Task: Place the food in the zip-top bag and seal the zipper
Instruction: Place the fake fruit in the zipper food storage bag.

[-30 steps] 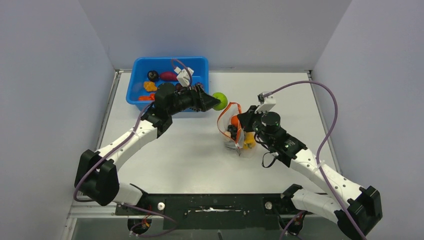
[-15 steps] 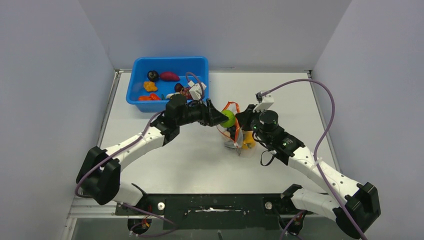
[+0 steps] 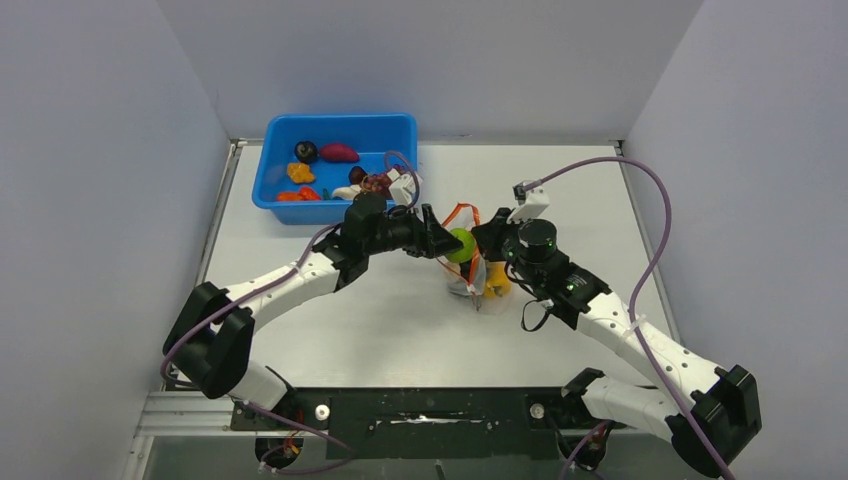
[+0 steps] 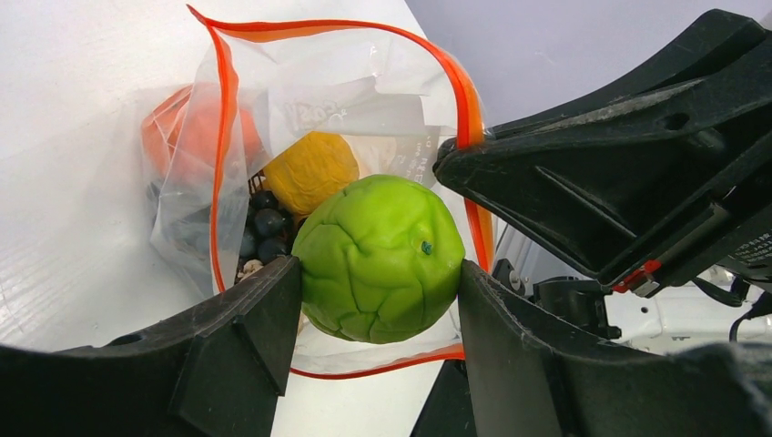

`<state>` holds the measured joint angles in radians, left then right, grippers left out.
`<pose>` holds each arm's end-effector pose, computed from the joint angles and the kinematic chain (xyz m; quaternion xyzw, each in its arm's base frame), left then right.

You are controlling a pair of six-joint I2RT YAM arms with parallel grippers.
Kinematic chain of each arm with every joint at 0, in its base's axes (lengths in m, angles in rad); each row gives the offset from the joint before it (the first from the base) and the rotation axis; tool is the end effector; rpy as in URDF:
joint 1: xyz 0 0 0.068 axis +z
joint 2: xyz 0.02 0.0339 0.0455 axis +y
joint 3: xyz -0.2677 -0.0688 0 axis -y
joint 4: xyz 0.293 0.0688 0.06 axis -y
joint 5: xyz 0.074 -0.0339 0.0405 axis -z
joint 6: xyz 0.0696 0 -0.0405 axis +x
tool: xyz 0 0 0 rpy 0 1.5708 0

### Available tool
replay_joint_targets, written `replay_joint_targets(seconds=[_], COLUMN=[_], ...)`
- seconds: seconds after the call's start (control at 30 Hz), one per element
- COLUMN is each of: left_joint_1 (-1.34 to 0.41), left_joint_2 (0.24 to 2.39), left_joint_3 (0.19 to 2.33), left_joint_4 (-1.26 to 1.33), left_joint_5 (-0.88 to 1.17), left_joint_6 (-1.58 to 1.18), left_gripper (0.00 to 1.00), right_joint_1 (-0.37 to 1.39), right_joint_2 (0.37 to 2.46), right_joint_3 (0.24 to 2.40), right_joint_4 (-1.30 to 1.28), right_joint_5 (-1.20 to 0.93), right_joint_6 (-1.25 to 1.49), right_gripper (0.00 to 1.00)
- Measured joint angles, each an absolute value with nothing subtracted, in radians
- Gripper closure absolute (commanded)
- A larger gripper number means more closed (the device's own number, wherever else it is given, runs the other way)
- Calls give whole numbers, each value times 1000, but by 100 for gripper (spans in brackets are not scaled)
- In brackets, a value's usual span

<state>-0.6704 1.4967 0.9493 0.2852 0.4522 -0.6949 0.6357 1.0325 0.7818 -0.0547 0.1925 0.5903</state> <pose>0.3051 -0.2808 0.2438 0.1270 0.7749 -0.5122 0.3480 0.2632 0.1776 0.2860 0.0386 0.8038 0.2752 0.5260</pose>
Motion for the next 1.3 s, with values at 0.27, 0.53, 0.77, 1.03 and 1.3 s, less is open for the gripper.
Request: replay_joint_targets(seconds=[0.27, 0.53, 0.77, 1.03, 1.3], left_joint_1=[-682, -693, -693, -695, -698], left_joint_2=[1497, 1496, 1478, 1433, 1426], left_joint_3=[968, 1004, 1017, 1048, 1051], left_joint_4=[282, 226, 168, 118, 86], left_joint_5=[439, 376, 331, 315, 318], left_joint_6=[-695, -666, -622, -583, -569], left_gripper=[36, 35, 35, 33, 26], right_joint_1=[635, 635, 636, 635, 636], right_joint_2=[1032, 1032, 1032, 1032, 1032], right_joint_3=[782, 782, 782, 782, 782], right_joint_4=[-54, -55, -55, -55, -55], right_joint_5=[202, 215, 220, 229, 228], right_joint_6=[622, 646, 665, 694, 719], right_gripper=[100, 100, 100, 100, 100])
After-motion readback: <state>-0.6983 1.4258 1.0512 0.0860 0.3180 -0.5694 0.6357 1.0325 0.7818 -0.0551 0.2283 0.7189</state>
